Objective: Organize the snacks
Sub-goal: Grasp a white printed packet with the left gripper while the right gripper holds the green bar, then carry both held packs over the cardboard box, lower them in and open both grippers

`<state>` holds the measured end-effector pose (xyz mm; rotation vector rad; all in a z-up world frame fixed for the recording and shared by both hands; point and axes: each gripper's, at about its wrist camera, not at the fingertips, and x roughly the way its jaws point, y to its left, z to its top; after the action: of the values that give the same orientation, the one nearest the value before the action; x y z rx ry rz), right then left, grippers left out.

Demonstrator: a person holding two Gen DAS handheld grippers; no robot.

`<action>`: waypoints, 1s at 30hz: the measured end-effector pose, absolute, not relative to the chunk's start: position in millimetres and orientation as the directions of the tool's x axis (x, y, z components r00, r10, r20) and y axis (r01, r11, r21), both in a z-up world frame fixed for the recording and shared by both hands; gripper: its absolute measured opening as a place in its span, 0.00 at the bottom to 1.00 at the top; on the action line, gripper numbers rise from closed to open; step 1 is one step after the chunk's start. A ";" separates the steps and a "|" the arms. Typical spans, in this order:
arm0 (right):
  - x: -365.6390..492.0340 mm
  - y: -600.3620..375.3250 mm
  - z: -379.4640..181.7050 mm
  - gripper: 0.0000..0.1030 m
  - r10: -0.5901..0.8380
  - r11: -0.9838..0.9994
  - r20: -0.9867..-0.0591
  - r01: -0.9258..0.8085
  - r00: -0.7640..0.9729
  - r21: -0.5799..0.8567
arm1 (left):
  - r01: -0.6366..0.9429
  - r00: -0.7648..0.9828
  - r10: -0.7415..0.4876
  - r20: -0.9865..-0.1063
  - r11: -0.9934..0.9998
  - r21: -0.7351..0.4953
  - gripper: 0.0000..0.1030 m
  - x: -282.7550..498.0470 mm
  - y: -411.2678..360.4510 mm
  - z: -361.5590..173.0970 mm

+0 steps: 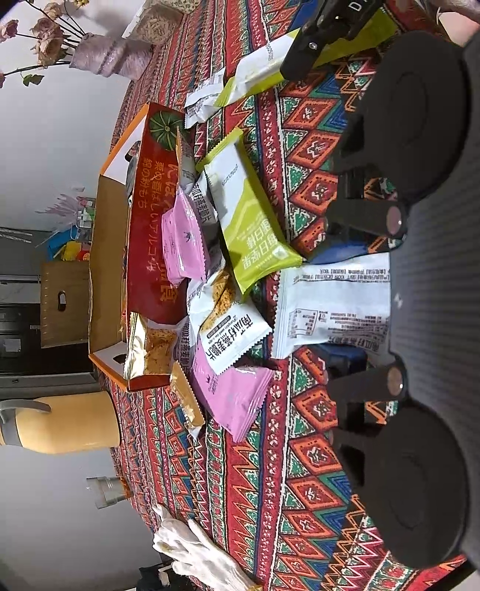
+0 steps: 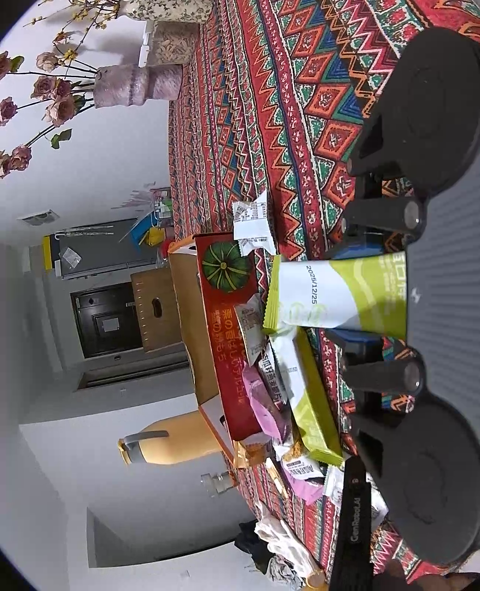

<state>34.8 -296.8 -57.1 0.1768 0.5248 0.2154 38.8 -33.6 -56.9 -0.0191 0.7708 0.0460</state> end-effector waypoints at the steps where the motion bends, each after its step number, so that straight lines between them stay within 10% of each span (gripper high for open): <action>1: 34.4 -296.3 -56.8 0.35 0.248 0.962 -0.475 -0.159 0.844 0.220 | -0.047 0.717 0.030 -0.696 0.999 -0.005 0.43 37.7 -32.1 -56.7; 30: 52.7 -281.0 -11.0 0.35 0.216 0.974 -0.397 -0.169 0.892 0.149 | -0.017 0.827 -0.010 -0.562 0.999 -0.042 0.43 42.0 -11.6 11.2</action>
<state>52.7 -281.0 -11.0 0.1116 0.4242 0.2003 42.0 -11.6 11.2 -0.0460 0.5975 0.0036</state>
